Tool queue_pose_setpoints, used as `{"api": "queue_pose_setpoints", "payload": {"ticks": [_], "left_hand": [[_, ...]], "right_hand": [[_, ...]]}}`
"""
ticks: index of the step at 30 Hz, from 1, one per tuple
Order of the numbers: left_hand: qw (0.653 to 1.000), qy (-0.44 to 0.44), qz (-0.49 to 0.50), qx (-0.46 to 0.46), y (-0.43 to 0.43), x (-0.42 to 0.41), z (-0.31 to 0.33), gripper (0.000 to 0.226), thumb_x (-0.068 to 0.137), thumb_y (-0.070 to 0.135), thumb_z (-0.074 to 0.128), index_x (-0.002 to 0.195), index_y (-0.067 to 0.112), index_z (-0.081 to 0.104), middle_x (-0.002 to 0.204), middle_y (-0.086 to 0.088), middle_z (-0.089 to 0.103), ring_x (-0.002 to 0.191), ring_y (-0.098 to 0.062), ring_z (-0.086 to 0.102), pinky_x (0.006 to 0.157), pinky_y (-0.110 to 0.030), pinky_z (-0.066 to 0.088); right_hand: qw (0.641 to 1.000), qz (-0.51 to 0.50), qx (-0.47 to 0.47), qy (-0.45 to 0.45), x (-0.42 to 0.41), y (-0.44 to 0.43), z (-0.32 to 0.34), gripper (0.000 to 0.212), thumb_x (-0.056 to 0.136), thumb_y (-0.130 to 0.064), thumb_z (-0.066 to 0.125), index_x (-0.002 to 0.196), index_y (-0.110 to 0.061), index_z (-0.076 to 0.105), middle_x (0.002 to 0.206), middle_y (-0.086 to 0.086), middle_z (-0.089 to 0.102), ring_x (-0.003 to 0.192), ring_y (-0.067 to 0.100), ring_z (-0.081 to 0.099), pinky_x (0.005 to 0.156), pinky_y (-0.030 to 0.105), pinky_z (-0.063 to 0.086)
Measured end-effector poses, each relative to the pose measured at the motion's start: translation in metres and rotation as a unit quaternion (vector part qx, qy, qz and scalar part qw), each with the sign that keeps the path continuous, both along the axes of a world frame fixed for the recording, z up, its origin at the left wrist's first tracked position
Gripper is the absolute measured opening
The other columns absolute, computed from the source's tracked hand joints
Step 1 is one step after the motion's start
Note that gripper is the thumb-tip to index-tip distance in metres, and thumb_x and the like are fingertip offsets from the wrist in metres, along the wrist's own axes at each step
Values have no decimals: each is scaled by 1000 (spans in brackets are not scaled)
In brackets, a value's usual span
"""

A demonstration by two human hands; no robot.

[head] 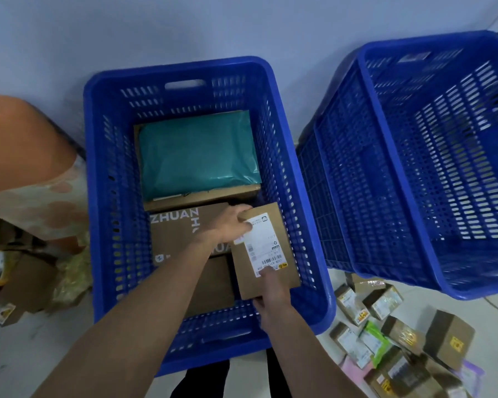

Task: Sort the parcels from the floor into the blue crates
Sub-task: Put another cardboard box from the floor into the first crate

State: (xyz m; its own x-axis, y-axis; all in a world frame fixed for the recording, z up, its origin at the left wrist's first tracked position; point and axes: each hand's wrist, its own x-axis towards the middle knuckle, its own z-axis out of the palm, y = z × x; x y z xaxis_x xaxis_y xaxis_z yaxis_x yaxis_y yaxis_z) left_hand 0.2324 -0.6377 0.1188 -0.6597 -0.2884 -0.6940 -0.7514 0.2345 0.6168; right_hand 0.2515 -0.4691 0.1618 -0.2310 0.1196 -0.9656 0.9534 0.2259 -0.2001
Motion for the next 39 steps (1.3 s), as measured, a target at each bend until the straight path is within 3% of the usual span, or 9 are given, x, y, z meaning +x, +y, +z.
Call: {"api": "queue_pose_setpoints", "payload": {"ticks": [3, 6, 10, 14, 18, 25, 32, 35, 39], "left_hand": [[999, 15, -33, -31, 9, 8, -31, 62, 93, 23, 64, 150, 31, 42, 131, 0, 64, 106, -18, 65, 87, -27, 52], [984, 11, -128, -126, 16, 15, -57, 71, 92, 32, 68, 155, 29, 34, 151, -7, 46, 138, -26, 44, 114, -34, 35], [947, 11, -241, -211, 25, 13, -82, 79, 88, 41, 69, 155, 26, 30, 147, -7, 49, 130, -28, 49, 103, -35, 38], [915, -7, -314, -253, 27, 17, -102, 83, 87, 33, 70, 156, 20, 26, 149, -12, 46, 132, -32, 47, 109, -37, 32], [883, -12, -362, -299, 27, 22, -113, 85, 87, 32, 69, 156, 19, 22, 154, -13, 40, 137, -30, 44, 119, -37, 16], [853, -38, -389, -347, 33, 23, -114, 86, 95, 38, 58, 159, 11, 7, 155, -15, 36, 142, -30, 36, 122, -39, 14], [908, -42, -324, -263, 44, 32, -75, 80, 94, 32, 61, 159, 16, 15, 161, -12, 29, 144, -29, 34, 117, -39, 27], [938, -60, -273, -206, 50, 39, -44, 75, 96, 29, 59, 159, 19, 18, 159, -11, 34, 140, -30, 39, 112, -38, 33], [960, -74, -211, -168, 65, 49, 10, 70, 94, 25, 62, 155, 24, 29, 151, -8, 45, 131, -29, 48, 105, -39, 43]], "right_hand": [[1000, 2, 15, -21, -4, 6, -18, 8, 91, -26, 56, 92, -19, 52, 115, 12, 63, 112, 31, 61, 104, 48, 47], [998, -40, 10, -40, -5, 9, -32, 9, 93, -24, 55, 87, -21, 51, 97, 10, 63, 89, 26, 60, 94, 44, 52], [995, -81, 9, -49, -12, 8, -50, 9, 97, -21, 52, 105, -17, 54, 96, 10, 59, 85, 27, 56, 94, 50, 52], [997, -72, 18, -25, -21, 4, -67, 24, 95, -15, 52, 118, -8, 60, 112, 17, 65, 104, 35, 62, 97, 54, 51], [999, -36, -7, -18, -37, -2, -75, 24, 98, -24, 49, 99, -8, 67, 104, 16, 69, 94, 32, 65, 97, 51, 52], [999, 9, -29, -39, -56, -3, -81, 42, 100, -33, 37, 111, -8, 69, 110, 17, 70, 93, 31, 64, 86, 43, 52], [997, 58, -40, -41, -60, 12, -40, 34, 103, -30, 40, 114, -12, 66, 96, 9, 68, 76, 19, 59, 54, 29, 46], [995, 78, -49, -40, -65, 19, -9, 30, 102, -27, 41, 103, -14, 67, 86, 6, 66, 73, 18, 57, 53, 28, 47], [990, 106, -82, -44, -68, 32, 31, 33, 101, -30, 43, 117, -12, 65, 100, 9, 70, 83, 21, 62, 61, 29, 49]]}}
